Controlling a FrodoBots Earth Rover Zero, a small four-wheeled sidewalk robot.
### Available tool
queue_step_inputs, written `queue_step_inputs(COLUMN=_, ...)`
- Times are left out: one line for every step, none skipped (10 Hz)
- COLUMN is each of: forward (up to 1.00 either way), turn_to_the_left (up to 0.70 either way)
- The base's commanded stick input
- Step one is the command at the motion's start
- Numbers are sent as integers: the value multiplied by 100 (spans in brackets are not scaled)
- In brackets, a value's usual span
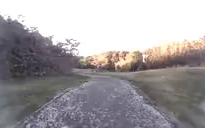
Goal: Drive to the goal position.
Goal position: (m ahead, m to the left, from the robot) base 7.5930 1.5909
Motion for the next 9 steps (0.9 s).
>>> queue_step_inputs(forward=100, turn_to_the_left=0)
queue_step_inputs(forward=100, turn_to_the_left=0)
queue_step_inputs(forward=100, turn_to_the_left=0)
queue_step_inputs(forward=100, turn_to_the_left=0)
queue_step_inputs(forward=100, turn_to_the_left=0)
queue_step_inputs(forward=100, turn_to_the_left=0)
queue_step_inputs(forward=100, turn_to_the_left=0)
queue_step_inputs(forward=100, turn_to_the_left=0)
queue_step_inputs(forward=100, turn_to_the_left=0)
